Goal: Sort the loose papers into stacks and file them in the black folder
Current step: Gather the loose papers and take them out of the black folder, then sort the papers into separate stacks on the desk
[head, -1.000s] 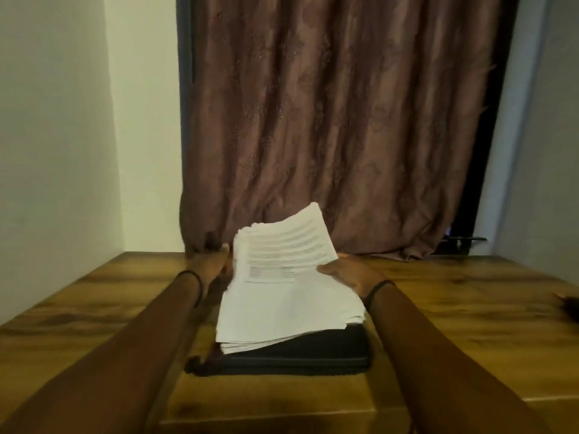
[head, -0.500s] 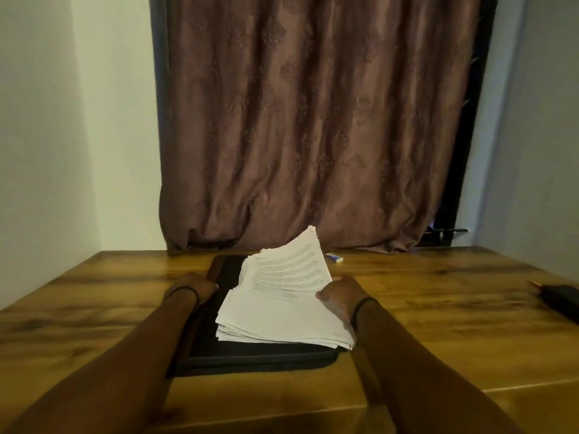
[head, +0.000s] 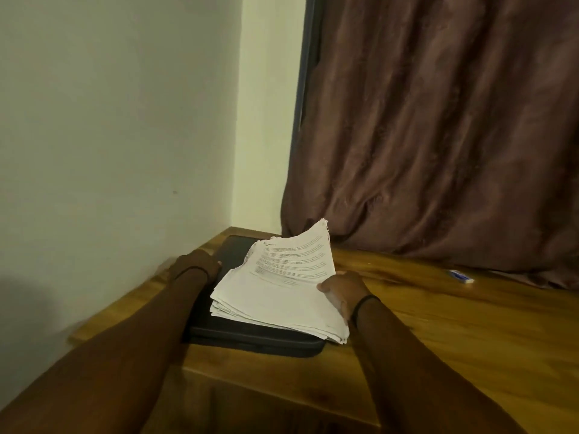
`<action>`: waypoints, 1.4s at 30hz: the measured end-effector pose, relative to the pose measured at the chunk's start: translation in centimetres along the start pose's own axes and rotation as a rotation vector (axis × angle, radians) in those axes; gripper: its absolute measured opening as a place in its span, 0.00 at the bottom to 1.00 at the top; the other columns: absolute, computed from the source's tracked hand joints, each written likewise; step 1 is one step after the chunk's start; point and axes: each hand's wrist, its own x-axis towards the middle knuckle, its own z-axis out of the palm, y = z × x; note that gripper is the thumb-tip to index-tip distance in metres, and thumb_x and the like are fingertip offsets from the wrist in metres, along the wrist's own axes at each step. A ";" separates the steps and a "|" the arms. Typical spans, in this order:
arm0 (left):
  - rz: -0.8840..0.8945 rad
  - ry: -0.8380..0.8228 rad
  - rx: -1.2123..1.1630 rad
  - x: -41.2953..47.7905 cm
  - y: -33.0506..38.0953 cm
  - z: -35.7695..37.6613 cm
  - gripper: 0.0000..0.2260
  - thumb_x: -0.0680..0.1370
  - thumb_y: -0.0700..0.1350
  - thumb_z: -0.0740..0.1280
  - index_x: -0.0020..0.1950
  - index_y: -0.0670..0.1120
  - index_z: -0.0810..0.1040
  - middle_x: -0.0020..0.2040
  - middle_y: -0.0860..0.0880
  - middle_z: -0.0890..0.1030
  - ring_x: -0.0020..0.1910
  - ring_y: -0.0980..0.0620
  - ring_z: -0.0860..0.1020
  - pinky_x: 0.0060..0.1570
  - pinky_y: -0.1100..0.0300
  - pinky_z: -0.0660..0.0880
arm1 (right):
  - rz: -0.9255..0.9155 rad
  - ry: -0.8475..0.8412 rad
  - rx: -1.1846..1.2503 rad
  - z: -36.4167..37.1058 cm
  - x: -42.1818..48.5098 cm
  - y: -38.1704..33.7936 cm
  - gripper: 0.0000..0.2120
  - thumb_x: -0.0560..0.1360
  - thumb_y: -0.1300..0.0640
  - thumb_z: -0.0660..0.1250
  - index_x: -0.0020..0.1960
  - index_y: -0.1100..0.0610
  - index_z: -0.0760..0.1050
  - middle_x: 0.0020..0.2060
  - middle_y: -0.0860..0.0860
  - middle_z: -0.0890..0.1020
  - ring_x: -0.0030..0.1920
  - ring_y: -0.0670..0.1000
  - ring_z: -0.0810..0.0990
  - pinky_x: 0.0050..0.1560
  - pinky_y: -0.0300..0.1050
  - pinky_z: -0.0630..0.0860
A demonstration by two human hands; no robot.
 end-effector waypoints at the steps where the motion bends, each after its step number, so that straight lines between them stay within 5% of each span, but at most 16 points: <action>1: -0.019 0.017 0.004 0.3 -0.8 -0.5 0.24 0.79 0.57 0.64 0.67 0.42 0.73 0.67 0.40 0.75 0.65 0.40 0.73 0.63 0.51 0.71 | -0.007 -0.014 0.020 1.2 0.2 -0.1 0.09 0.73 0.69 0.70 0.52 0.63 0.79 0.52 0.55 0.82 0.40 0.51 0.79 0.47 0.46 0.75; 6: -0.036 0.101 0.029 0.7 -2.3 -1.3 0.22 0.77 0.57 0.65 0.64 0.43 0.76 0.64 0.38 0.75 0.62 0.38 0.75 0.60 0.50 0.72 | -0.030 0.001 0.007 3.3 0.4 -0.3 0.06 0.74 0.68 0.70 0.49 0.61 0.77 0.44 0.52 0.79 0.36 0.49 0.76 0.39 0.41 0.74; 9: 0.039 0.189 -0.014 0.3 -1.6 -0.9 0.18 0.77 0.55 0.65 0.59 0.42 0.78 0.60 0.38 0.78 0.59 0.38 0.76 0.56 0.50 0.73 | -0.045 0.015 -0.014 2.5 0.8 -0.1 0.10 0.75 0.66 0.70 0.56 0.64 0.78 0.48 0.52 0.79 0.37 0.48 0.76 0.33 0.38 0.71; 12: 0.233 0.266 -0.199 -1.1 0.9 -0.5 0.12 0.78 0.49 0.65 0.47 0.41 0.81 0.52 0.41 0.82 0.52 0.39 0.78 0.52 0.53 0.74 | -0.042 0.015 0.008 0.3 0.6 0.4 0.13 0.76 0.66 0.69 0.60 0.65 0.77 0.55 0.55 0.81 0.46 0.54 0.80 0.43 0.45 0.77; 15: 0.363 0.119 -0.324 -1.9 4.1 0.3 0.15 0.77 0.58 0.64 0.36 0.50 0.79 0.46 0.47 0.83 0.45 0.46 0.79 0.50 0.56 0.73 | -0.048 -0.055 0.159 -3.4 0.4 1.1 0.14 0.76 0.68 0.68 0.61 0.64 0.77 0.59 0.55 0.81 0.50 0.55 0.82 0.46 0.46 0.79; 17: 0.343 -0.063 -0.520 -2.4 6.3 1.2 0.21 0.71 0.71 0.63 0.44 0.55 0.83 0.47 0.53 0.85 0.46 0.50 0.82 0.54 0.51 0.77 | -0.059 -0.117 0.221 -6.4 0.3 1.5 0.14 0.76 0.68 0.68 0.62 0.63 0.77 0.59 0.57 0.82 0.53 0.58 0.82 0.50 0.49 0.79; 19: 0.290 -0.285 -0.838 -3.8 8.8 2.2 0.21 0.73 0.64 0.67 0.53 0.49 0.83 0.50 0.48 0.85 0.49 0.46 0.82 0.54 0.49 0.78 | -0.103 -0.138 0.213 -9.9 0.0 1.7 0.14 0.77 0.67 0.68 0.62 0.60 0.78 0.60 0.57 0.82 0.56 0.59 0.82 0.57 0.54 0.79; 23: 0.259 -0.684 -1.113 -6.4 13.4 4.7 0.18 0.77 0.55 0.68 0.60 0.45 0.79 0.55 0.42 0.83 0.54 0.40 0.81 0.54 0.47 0.79 | -0.262 -0.149 0.049 -18.1 -0.9 2.2 0.12 0.78 0.60 0.68 0.61 0.52 0.76 0.56 0.47 0.82 0.56 0.50 0.81 0.49 0.36 0.79; 26: 0.218 -0.872 -1.211 -7.6 16.6 6.8 0.13 0.78 0.49 0.67 0.58 0.44 0.80 0.54 0.42 0.84 0.51 0.44 0.82 0.58 0.46 0.76 | -0.248 -0.242 -0.126 -23.6 -0.4 2.7 0.25 0.73 0.51 0.74 0.69 0.51 0.74 0.64 0.48 0.80 0.65 0.54 0.77 0.67 0.53 0.73; 28: 0.193 -0.976 -1.232 -8.5 18.3 8.1 0.12 0.80 0.44 0.64 0.59 0.40 0.80 0.54 0.41 0.84 0.50 0.45 0.83 0.59 0.47 0.75 | -0.231 -0.282 -0.227 -25.9 0.6 2.7 0.24 0.75 0.57 0.73 0.70 0.54 0.73 0.64 0.51 0.80 0.64 0.54 0.78 0.67 0.54 0.72; 31: 0.164 -1.002 -1.158 -8.8 19.9 10.4 0.12 0.82 0.40 0.61 0.61 0.37 0.78 0.54 0.40 0.84 0.50 0.43 0.82 0.57 0.49 0.76 | -0.217 -0.093 -0.483 -26.8 2.7 3.0 0.20 0.71 0.61 0.75 0.62 0.59 0.79 0.58 0.55 0.83 0.58 0.55 0.81 0.63 0.53 0.75; 33: 0.161 -0.977 -1.094 -8.6 20.4 11.7 0.13 0.82 0.39 0.61 0.64 0.36 0.76 0.57 0.40 0.82 0.51 0.43 0.82 0.54 0.49 0.78 | -0.285 0.216 -0.774 -25.6 4.1 3.5 0.13 0.69 0.58 0.74 0.54 0.56 0.80 0.52 0.55 0.84 0.51 0.56 0.82 0.53 0.48 0.77; 36: 0.171 -0.961 -1.044 -8.0 20.7 13.2 0.14 0.81 0.39 0.63 0.65 0.34 0.75 0.55 0.39 0.83 0.46 0.44 0.84 0.48 0.50 0.80 | -0.412 0.512 -0.655 -21.3 4.9 4.3 0.05 0.72 0.58 0.70 0.48 0.54 0.78 0.45 0.54 0.83 0.47 0.55 0.81 0.48 0.46 0.76; 39: 0.178 -0.950 -1.073 -7.3 20.9 13.8 0.14 0.81 0.39 0.62 0.65 0.35 0.75 0.58 0.38 0.81 0.46 0.44 0.84 0.47 0.50 0.80 | -0.605 0.431 -0.580 -16.3 5.2 3.7 0.04 0.75 0.57 0.67 0.42 0.54 0.78 0.40 0.51 0.82 0.44 0.52 0.80 0.46 0.45 0.73; 42: 0.172 -0.973 -1.144 -7.1 21.1 13.9 0.17 0.81 0.44 0.61 0.66 0.35 0.74 0.62 0.37 0.79 0.58 0.40 0.80 0.53 0.48 0.79 | -0.646 0.274 -0.608 -12.7 4.2 2.7 0.10 0.76 0.49 0.68 0.40 0.54 0.76 0.37 0.48 0.81 0.41 0.49 0.78 0.42 0.44 0.72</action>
